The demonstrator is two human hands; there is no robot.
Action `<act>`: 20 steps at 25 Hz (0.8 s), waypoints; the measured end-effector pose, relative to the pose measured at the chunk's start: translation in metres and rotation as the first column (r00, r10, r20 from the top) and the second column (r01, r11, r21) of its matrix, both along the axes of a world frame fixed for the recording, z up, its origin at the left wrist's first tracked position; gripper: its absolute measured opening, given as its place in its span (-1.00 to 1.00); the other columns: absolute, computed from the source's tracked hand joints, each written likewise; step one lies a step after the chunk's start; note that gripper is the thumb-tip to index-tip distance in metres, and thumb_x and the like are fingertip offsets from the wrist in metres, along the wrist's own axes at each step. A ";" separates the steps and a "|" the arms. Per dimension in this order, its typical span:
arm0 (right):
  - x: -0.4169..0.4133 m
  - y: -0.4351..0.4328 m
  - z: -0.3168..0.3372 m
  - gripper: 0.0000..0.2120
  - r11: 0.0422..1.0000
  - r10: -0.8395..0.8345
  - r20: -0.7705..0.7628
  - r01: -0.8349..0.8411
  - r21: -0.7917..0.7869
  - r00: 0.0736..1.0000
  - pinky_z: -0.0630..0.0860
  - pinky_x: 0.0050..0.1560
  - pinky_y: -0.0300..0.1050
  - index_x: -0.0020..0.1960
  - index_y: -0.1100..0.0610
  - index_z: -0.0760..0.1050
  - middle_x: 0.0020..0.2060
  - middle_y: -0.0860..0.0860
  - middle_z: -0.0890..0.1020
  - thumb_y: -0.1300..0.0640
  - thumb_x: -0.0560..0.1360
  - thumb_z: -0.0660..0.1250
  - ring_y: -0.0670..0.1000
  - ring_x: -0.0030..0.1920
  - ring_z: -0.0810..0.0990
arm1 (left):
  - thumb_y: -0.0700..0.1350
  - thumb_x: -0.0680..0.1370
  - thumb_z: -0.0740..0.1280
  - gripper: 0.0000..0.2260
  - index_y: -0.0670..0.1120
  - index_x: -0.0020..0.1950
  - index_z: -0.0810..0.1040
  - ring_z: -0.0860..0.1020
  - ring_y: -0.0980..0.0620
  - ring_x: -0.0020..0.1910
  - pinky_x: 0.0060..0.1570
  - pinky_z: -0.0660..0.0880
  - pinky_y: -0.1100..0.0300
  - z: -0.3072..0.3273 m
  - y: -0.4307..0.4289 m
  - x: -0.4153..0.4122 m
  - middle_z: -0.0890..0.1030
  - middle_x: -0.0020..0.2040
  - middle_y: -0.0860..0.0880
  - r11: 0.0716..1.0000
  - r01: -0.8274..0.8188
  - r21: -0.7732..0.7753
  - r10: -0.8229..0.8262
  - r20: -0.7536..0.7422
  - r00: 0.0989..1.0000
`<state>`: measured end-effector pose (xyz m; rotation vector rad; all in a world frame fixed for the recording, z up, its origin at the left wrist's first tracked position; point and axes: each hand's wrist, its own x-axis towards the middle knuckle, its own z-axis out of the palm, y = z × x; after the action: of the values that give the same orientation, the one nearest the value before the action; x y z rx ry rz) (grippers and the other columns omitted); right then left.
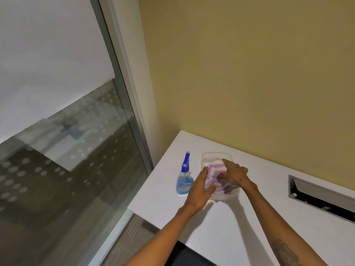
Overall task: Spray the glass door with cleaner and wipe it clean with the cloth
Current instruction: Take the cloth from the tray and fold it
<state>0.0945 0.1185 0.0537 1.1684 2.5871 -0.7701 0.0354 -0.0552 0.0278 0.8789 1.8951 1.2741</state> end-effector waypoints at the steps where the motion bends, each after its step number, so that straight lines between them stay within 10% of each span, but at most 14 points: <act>1: 0.007 -0.011 0.016 -0.64 0.998 0.017 -0.051 -0.020 -0.052 0.999 0.41 0.32 0.03 0.22 -0.05 0.54 0.09 -0.02 0.67 -0.10 0.45 0.35 0.11 0.14 0.61 | -0.12 0.66 0.34 -0.43 0.00 0.63 0.20 0.41 0.05 0.49 0.42 0.38 0.24 0.012 -0.014 0.003 0.40 0.51 0.08 1.000 -0.011 0.029 0.012 -0.017 1.000; 9: 0.073 -0.167 0.129 -0.69 0.837 -0.181 -0.527 -0.151 -0.525 0.830 0.70 0.01 -0.12 0.13 -0.02 0.68 0.03 0.02 0.79 -0.12 0.45 0.57 0.09 0.05 0.78 | 0.17 0.54 0.44 -0.37 0.23 0.55 0.28 0.30 0.56 0.36 0.31 0.29 0.57 0.113 -0.183 0.026 0.33 0.46 0.44 0.893 -0.300 0.335 0.312 0.018 0.950; 14: 0.071 -0.309 0.166 -0.51 0.740 -0.355 -0.611 -0.186 -0.646 0.707 0.69 0.15 0.14 0.24 0.14 0.61 0.05 0.17 0.77 -0.21 0.50 0.46 0.23 0.06 0.77 | 0.50 0.29 0.38 0.04 0.06 0.64 0.16 0.48 0.19 0.38 0.48 0.38 0.03 0.175 -0.325 0.040 0.47 0.43 0.19 0.816 -0.458 0.353 0.395 0.239 0.887; 20: 0.062 -0.518 0.194 -0.53 0.519 -0.331 -0.609 -0.400 -0.755 0.720 0.73 -0.11 0.01 0.09 0.11 0.65 -0.02 0.23 0.77 -0.26 0.42 0.51 0.21 -0.07 0.80 | 0.44 0.50 0.23 -0.35 -0.02 0.35 0.53 0.67 -0.11 0.18 0.25 0.59 -0.15 0.223 -0.513 0.068 0.66 0.23 -0.09 0.736 -0.618 0.276 0.601 0.156 0.784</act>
<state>0.1567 -0.3991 0.2479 0.4728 1.9695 -2.5273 0.1030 -0.5682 0.2506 0.3391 2.0461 2.0180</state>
